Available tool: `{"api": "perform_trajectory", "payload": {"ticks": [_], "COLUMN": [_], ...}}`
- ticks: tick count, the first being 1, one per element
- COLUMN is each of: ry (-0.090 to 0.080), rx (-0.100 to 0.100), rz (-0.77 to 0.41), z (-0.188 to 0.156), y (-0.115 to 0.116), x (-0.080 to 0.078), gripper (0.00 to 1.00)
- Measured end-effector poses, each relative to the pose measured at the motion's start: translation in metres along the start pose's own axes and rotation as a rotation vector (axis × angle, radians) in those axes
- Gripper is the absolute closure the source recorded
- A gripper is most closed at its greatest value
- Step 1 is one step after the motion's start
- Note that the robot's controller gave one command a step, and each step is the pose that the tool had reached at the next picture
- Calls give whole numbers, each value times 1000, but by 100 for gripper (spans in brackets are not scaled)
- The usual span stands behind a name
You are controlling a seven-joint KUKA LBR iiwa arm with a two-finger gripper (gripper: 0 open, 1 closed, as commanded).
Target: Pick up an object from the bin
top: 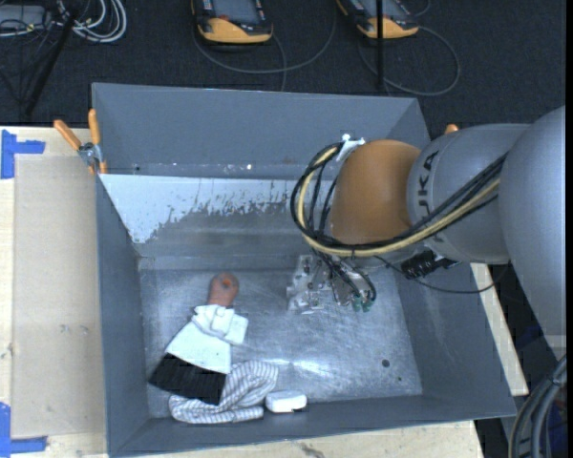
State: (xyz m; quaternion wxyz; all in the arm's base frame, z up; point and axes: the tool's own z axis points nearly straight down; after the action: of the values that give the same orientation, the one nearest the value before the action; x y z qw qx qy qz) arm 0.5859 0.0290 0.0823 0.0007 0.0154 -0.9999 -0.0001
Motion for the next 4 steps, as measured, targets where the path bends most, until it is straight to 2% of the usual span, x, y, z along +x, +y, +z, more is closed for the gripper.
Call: {"api": "perform_trajectory", "payload": {"ticks": [1, 2, 3, 4], "ry": [-7, -4, -3, -5], "rx": [0, 0, 0, 0], "rz": [-90, -162, -161, -105], "z": [-16, -127, -127, -104], "y": [-15, 3, 2, 2], "x": [13, -18, -18, 3], "gripper": [100, 100, 100, 100]}}
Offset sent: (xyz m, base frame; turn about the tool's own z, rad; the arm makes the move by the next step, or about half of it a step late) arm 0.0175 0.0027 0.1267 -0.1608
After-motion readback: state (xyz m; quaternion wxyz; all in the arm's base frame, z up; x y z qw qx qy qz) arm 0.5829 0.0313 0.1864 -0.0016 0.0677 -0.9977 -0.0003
